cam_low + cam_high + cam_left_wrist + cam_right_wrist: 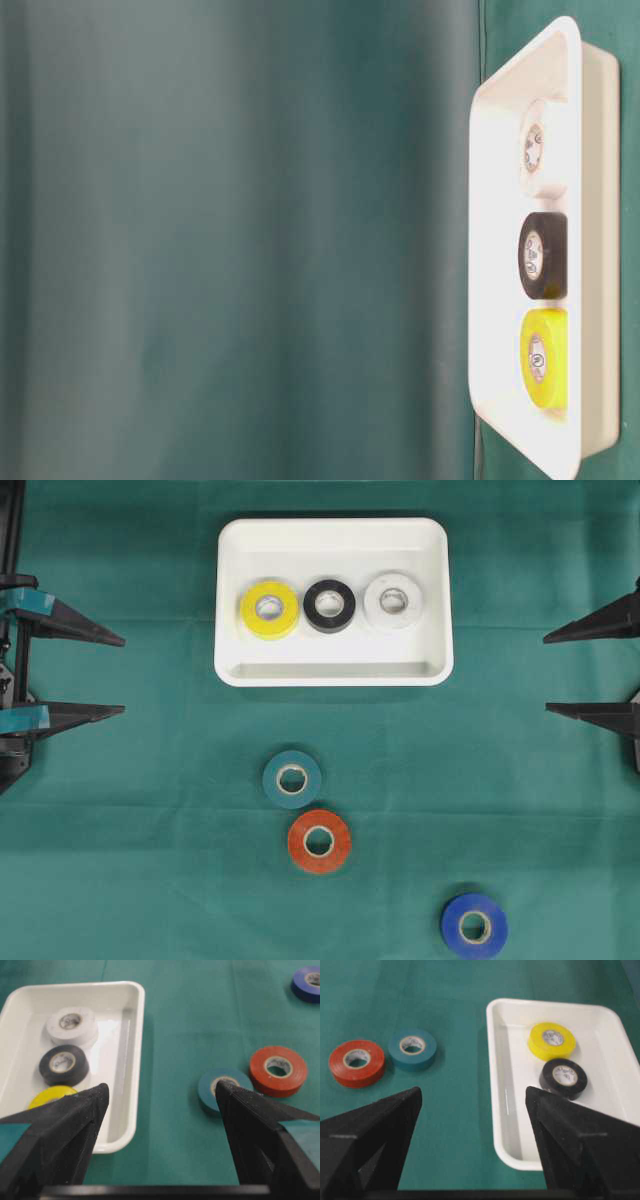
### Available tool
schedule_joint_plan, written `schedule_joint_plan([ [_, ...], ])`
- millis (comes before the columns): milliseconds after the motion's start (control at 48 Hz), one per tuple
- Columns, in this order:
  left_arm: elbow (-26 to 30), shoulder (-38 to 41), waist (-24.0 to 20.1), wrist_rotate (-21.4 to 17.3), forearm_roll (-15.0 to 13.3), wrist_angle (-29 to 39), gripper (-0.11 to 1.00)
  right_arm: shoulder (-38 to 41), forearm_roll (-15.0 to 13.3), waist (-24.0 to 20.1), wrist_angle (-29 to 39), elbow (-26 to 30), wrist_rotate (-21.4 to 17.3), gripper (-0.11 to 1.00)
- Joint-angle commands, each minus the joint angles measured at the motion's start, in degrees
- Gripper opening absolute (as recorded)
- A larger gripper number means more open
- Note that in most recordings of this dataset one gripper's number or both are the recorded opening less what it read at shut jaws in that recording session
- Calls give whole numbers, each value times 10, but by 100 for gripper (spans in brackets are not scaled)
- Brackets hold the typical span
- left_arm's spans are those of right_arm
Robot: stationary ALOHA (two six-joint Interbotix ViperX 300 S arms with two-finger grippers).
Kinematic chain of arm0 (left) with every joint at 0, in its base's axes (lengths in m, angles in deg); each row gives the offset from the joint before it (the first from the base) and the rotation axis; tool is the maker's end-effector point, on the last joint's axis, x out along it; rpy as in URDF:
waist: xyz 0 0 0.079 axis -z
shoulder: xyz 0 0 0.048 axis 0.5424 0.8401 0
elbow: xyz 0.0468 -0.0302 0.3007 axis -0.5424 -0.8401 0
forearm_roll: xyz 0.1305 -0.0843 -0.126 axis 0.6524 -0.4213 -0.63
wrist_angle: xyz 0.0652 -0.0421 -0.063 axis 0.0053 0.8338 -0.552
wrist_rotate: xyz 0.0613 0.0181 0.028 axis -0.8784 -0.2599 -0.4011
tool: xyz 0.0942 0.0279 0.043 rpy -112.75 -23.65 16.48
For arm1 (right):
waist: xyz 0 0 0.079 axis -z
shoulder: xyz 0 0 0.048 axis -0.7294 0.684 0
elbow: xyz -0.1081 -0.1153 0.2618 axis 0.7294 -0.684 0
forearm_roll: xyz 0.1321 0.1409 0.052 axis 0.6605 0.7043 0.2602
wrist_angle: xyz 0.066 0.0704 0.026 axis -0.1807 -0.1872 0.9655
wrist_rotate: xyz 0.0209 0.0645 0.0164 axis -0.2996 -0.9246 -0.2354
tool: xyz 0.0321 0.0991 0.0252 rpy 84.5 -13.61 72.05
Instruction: Pick up the tape from a random location and place it into the white case.
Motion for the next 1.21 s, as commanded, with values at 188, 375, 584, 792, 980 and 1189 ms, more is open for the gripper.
schedule_joint_plan([
  [188,7,4,9,1,-1,-6,87,4,0,-1,-7,6,0,80],
  [375,6,6,14,1,-1,-6,87,4,0,-1,-7,6,0,80],
  [584,6,6,14,1,-1,-6,87,4,0,-1,-7,6,0,80],
  [792,7,6,14,2,-1,-3,87,4,0,-1,-7,6,0,80],
  [980,9,1,16,2,-1,10,87,3,2,-1,-8,12,-5,80],
  [1189,10,-10,16,1,-1,14,87,4,10,-1,-4,12,-11,80],
])
